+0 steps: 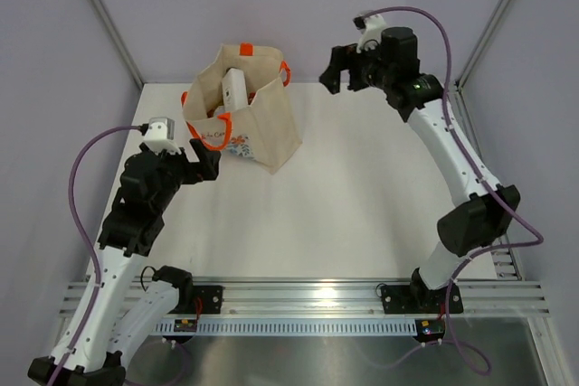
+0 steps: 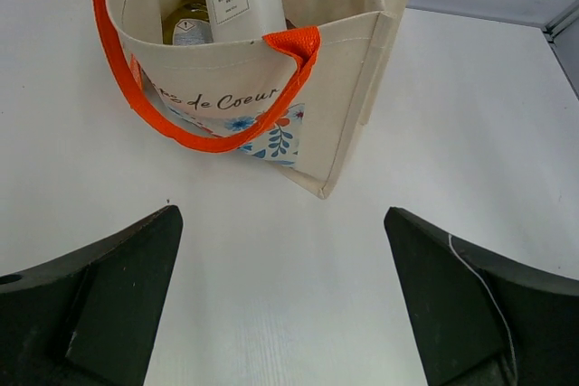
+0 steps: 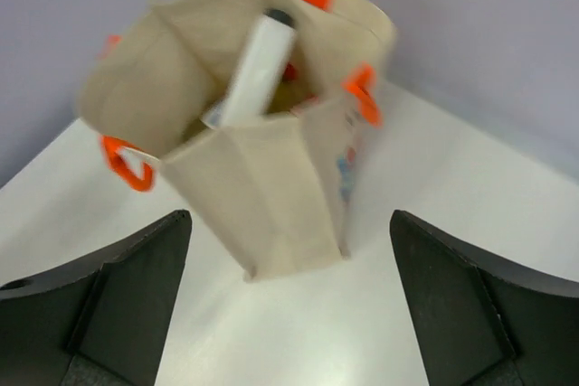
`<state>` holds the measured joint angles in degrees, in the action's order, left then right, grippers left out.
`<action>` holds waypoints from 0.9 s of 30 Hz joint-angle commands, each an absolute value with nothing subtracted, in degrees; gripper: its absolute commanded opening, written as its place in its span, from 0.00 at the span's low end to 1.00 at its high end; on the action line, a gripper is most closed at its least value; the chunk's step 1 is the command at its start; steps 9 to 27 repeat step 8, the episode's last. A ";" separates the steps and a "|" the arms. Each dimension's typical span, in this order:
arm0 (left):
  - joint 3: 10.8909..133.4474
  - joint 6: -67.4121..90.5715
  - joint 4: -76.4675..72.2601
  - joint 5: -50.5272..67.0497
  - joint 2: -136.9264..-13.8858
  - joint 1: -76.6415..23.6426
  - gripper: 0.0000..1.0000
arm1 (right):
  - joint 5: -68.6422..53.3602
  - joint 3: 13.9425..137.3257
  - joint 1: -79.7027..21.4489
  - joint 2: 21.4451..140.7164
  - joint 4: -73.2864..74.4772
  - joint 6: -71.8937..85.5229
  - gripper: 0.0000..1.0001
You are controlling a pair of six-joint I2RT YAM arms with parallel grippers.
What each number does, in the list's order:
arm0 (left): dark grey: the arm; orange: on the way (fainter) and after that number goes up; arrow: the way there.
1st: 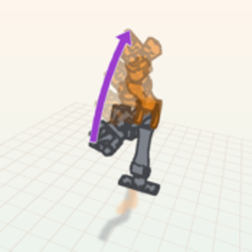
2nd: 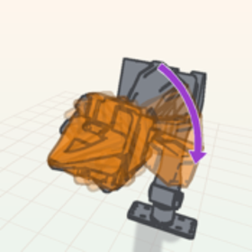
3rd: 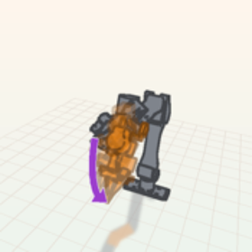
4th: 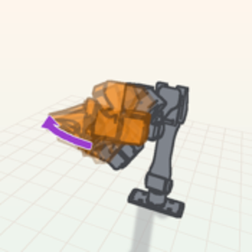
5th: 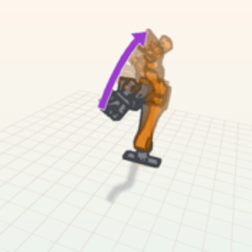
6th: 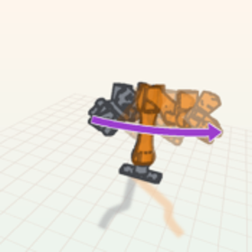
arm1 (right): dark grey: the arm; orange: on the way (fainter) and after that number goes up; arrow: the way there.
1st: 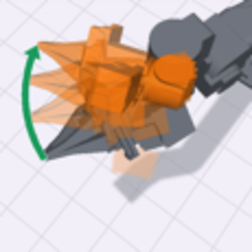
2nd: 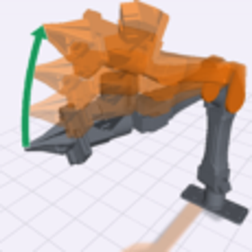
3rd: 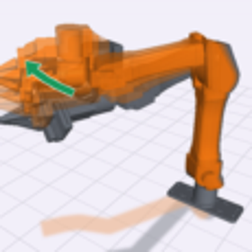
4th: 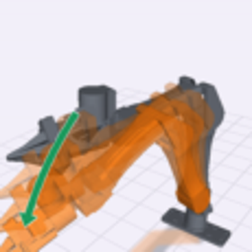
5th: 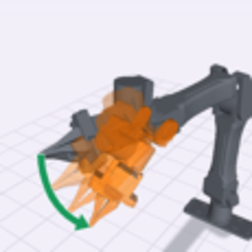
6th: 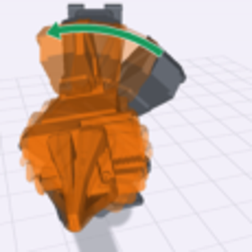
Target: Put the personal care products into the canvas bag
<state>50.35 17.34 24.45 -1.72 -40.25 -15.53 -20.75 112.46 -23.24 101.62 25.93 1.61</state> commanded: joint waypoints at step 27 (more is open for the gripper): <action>45.09 17.14 21.54 -1.06 -35.68 -15.73 0.99 | 9.93 80.52 -14.15 71.82 22.68 1.24 0.99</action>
